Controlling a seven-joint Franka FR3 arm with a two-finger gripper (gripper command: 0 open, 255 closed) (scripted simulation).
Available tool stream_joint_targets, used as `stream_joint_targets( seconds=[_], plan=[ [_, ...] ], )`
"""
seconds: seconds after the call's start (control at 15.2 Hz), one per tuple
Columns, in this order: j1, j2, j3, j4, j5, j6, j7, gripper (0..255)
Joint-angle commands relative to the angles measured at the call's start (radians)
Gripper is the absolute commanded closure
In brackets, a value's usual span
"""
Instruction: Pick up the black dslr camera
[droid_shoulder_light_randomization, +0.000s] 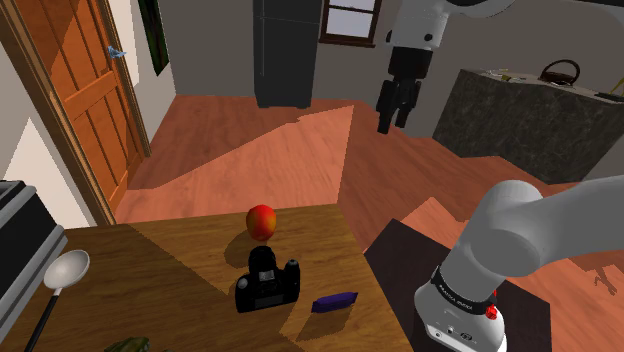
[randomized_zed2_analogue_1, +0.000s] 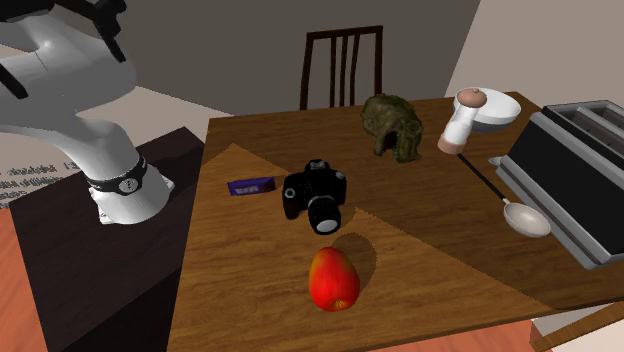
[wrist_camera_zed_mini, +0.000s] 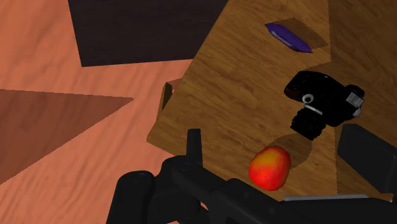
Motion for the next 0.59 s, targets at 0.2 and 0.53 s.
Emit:
stream_joint_targets(
  seconds=[0.2, 0.53],
  plan=[
    [0.006, 0.036, 0.050, -0.049, 0.045, 0.068, 0.069, 0],
    [0.021, 0.126, 0.132, -0.106, 0.118, 0.191, 0.179, 0]
  ],
)
